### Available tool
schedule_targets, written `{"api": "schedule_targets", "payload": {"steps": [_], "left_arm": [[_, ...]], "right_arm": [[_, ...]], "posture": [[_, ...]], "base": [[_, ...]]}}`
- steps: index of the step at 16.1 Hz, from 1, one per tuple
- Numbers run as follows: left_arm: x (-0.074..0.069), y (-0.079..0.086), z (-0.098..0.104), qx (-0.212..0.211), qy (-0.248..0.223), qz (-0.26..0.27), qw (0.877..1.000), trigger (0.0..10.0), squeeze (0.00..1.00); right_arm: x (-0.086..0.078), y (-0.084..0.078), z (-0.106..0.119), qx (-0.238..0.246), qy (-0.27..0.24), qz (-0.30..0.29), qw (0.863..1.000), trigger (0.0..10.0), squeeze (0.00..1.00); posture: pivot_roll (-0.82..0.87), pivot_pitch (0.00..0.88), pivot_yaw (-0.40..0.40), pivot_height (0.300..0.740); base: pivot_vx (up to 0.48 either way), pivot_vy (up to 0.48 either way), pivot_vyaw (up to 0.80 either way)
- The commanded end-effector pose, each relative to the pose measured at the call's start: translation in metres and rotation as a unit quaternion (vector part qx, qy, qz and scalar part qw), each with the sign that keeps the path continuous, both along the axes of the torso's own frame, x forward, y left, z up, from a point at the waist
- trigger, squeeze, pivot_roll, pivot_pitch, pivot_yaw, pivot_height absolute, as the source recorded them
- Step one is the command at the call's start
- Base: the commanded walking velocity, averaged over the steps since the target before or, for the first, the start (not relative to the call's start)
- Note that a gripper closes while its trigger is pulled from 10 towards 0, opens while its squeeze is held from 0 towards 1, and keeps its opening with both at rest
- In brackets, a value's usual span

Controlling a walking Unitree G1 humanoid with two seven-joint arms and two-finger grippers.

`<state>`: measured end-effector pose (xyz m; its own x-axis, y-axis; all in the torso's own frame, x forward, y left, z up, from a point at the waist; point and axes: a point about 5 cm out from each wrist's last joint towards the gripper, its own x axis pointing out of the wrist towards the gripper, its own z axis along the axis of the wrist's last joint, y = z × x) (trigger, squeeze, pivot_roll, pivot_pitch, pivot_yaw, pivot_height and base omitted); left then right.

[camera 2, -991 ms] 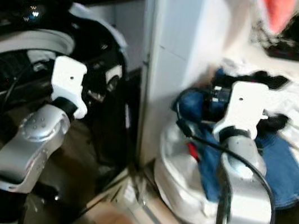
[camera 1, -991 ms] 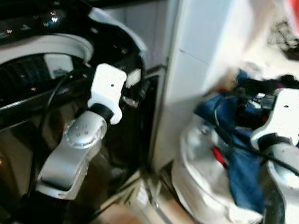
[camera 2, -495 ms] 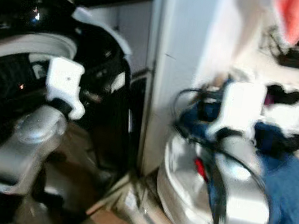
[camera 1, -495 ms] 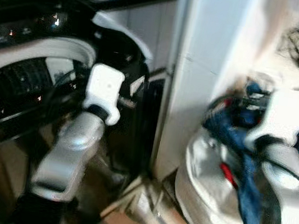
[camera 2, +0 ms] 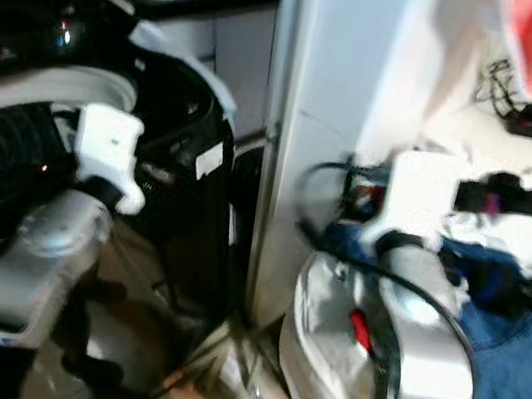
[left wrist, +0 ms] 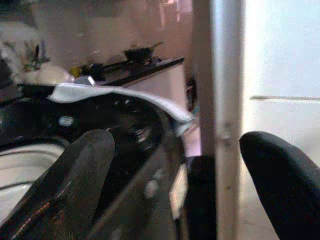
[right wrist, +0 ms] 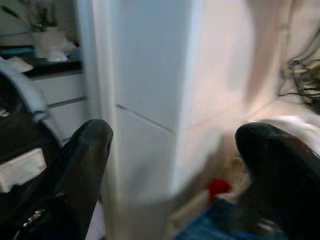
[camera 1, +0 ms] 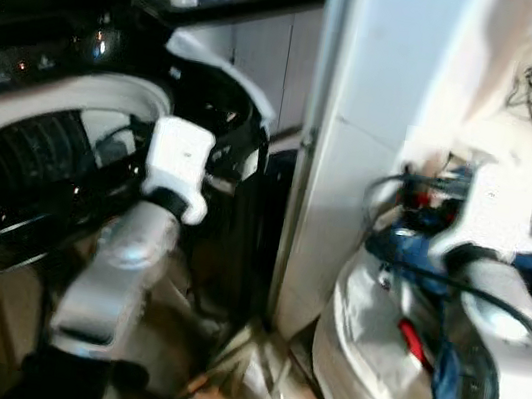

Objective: Clothes washing

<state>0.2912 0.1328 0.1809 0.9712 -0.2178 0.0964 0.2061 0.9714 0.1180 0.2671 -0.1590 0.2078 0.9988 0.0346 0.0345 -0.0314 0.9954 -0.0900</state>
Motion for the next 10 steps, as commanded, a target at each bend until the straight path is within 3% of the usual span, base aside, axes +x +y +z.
{"api": "schedule_targets", "payload": {"steps": [1, 5, 10], "left_arm": [[-0.0010, -0.0029, 0.0029, 0.002, -0.005, -0.014, 1.000, 10.0, 0.00], [-0.0009, -0.0035, 0.0049, -0.028, 0.005, -0.031, 0.999, 10.0, 0.00], [0.0033, -0.0089, 0.0057, -0.027, 0.013, -0.026, 0.999, 10.0, 0.00]], "right_arm": [[-0.0009, -0.0059, 0.0008, -0.002, 0.005, -0.015, 1.000, 10.0, 0.00], [-0.0017, -0.0077, 0.0002, -0.011, 0.006, -0.026, 1.000, 10.0, 0.00], [-0.0026, -0.0126, -0.0034, -0.008, 0.029, -0.038, 0.999, 10.0, 0.00]], "posture": [[0.00, 0.000, 0.057, 0.740], [-0.01, 0.000, 0.065, 0.740], [-0.01, 0.000, 0.073, 0.740]], "base": [[0.000, 0.000, 0.00], [0.000, 0.000, 0.00], [0.000, 0.000, 0.00]]}}
